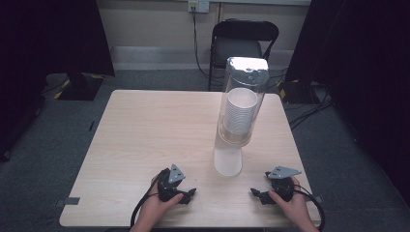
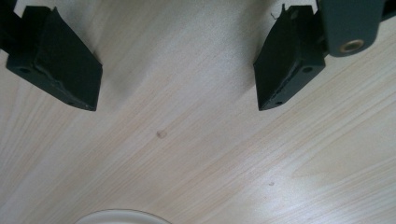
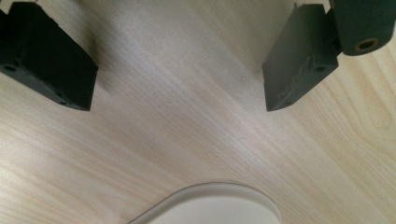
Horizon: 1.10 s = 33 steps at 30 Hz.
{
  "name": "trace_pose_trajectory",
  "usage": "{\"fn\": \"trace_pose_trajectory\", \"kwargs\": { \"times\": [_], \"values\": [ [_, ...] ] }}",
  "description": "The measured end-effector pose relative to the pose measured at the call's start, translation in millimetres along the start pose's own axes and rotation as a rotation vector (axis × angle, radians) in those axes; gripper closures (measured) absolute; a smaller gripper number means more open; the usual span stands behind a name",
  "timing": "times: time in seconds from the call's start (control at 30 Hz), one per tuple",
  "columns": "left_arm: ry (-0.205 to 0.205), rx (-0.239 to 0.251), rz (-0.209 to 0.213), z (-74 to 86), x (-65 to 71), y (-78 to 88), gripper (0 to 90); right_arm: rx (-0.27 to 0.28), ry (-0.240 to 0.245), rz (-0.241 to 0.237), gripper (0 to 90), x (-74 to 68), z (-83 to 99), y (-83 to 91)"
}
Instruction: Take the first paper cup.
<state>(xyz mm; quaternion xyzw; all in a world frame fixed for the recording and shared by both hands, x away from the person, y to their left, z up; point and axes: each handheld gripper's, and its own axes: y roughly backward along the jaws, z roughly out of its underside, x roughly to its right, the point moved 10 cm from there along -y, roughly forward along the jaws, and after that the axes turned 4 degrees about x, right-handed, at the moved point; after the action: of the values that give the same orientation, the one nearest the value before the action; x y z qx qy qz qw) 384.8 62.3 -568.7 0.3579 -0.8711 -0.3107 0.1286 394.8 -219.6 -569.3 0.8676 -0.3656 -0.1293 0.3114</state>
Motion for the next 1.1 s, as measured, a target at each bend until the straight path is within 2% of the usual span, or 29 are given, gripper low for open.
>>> {"fn": "trace_pose_trajectory", "kwargs": {
  "times": [0.3,0.33,0.43,0.5,0.53,0.57,0.6,0.63,0.7,0.73,0.77,0.83,0.9,0.93,0.97,1.1],
  "values": [
    [0.004,0.005,0.007,-0.3,0.5,-0.4,14.8,-0.001,0.009,-0.009,8.4,-1.1,-1.1,-1.4],
    [0.003,0.003,0.006,-0.3,0.4,-0.3,14.8,0.014,0.002,-0.002,15.7,-0.2,-4.0,-1.9],
    [0.003,0.003,0.001,-0.2,0.1,-0.3,14.8,0.010,0.006,-0.006,14.8,-1.0,-7.1,-3.0],
    [0.004,0.004,0.006,-0.3,0.4,-0.3,14.8,0.029,0.000,-0.007,16.7,-3.1,-15.9,-2.6],
    [0.003,0.004,0.007,-0.3,0.4,-0.3,14.7,0.058,-0.001,-0.014,16.6,-5.4,-28.3,-1.9],
    [0.003,0.004,0.007,-0.3,0.4,-0.3,14.7,0.058,-0.001,-0.014,16.6,-5.4,-28.3,-1.9],
    [0.004,0.004,0.006,-0.4,0.4,-0.4,14.7,0.079,-0.014,-0.010,15.6,-7.6,-42.3,-2.2],
    [0.003,0.004,0.007,-0.3,0.4,-0.3,14.7,0.079,-0.014,-0.010,15.6,-7.6,-42.3,-2.2],
    [0.003,0.004,0.007,-0.3,0.4,-0.4,14.7,0.120,-0.044,-0.037,15.7,-14.4,-64.2,-4.6],
    [0.004,0.004,0.007,-0.3,0.4,-0.3,14.8,0.130,-0.039,-0.038,15.9,-16.0,-71.5,-5.3],
    [0.003,0.004,0.007,-0.3,0.4,-0.3,14.8,0.130,-0.039,-0.038,15.9,-16.0,-71.5,-5.3],
    [0.004,0.004,0.007,-0.4,0.4,-0.4,14.7,0.166,-0.031,-0.024,15.7,-17.6,-92.3,-5.9],
    [0.003,0.004,0.007,-0.3,0.3,-0.3,14.7,0.181,-0.034,-0.023,15.6,-17.9,-98.8,-6.0],
    [0.004,0.004,0.007,-0.3,0.4,-0.3,14.8,0.199,-0.039,-0.024,15.8,-17.7,-109.7,-5.7],
    [0.004,0.004,0.007,-0.3,0.4,-0.3,14.7,0.199,-0.039,-0.024,15.8,-17.7,-109.7,-5.7],
    [0.003,0.004,0.007,-0.3,0.3,-0.3,14.7,0.220,-0.015,-0.017,15.7,-17.5,-128.8,-7.6]
  ]
}}
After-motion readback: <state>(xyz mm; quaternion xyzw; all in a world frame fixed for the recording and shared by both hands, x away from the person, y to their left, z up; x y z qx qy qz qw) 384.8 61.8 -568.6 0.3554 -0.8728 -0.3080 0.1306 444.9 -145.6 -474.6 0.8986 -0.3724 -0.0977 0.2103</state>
